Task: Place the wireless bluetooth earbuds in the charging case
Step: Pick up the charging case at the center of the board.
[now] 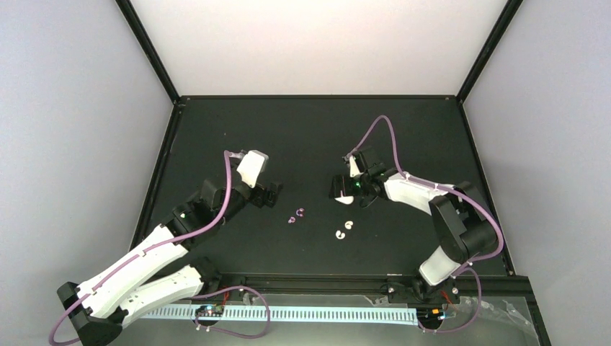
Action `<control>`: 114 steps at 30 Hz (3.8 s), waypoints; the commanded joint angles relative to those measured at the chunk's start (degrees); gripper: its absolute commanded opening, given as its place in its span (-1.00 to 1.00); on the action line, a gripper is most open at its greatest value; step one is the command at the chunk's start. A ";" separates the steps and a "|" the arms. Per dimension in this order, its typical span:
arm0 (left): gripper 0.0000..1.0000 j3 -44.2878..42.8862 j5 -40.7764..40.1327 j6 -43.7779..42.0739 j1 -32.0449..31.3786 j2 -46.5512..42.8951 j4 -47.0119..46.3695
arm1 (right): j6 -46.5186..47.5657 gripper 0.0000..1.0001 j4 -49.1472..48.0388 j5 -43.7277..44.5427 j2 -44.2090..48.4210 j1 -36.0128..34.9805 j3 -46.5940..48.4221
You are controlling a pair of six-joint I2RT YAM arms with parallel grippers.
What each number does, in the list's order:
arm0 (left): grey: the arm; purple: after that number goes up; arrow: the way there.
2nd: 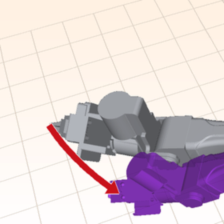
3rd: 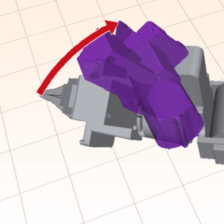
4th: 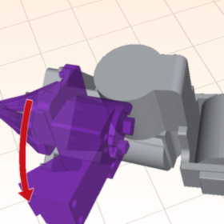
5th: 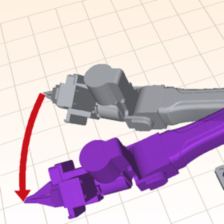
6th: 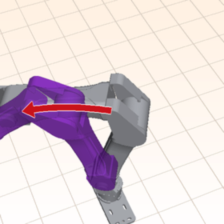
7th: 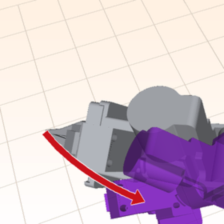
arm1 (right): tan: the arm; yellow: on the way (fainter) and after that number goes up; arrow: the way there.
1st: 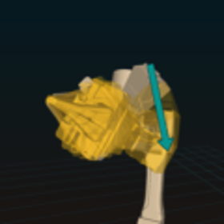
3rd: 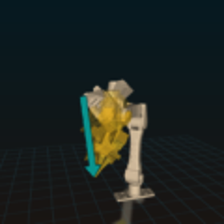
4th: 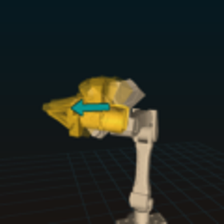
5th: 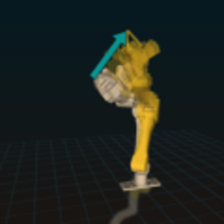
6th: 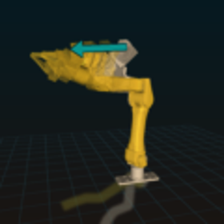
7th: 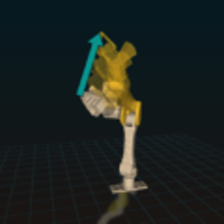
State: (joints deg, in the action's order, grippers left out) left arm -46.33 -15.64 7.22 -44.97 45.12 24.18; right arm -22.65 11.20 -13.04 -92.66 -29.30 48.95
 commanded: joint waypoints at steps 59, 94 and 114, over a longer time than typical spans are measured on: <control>0.97 -0.68 0.91 -0.96 0.23 -0.04 0.65 | -3.67 0.19 17.54 24.28 -14.80 -18.07 15.28; 0.97 -0.58 0.83 -0.98 0.23 -0.12 0.62 | 4.97 0.04 16.17 21.03 -14.34 -16.30 14.46; 0.97 -0.49 0.65 -0.57 0.23 0.34 0.51 | 5.00 -0.38 14.46 20.21 -10.47 -15.91 8.70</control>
State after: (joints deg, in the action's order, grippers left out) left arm -46.33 -14.94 7.07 -44.97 45.12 24.21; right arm -18.06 23.68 7.42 -104.33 -45.50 61.78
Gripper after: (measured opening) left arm 0.988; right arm 0.353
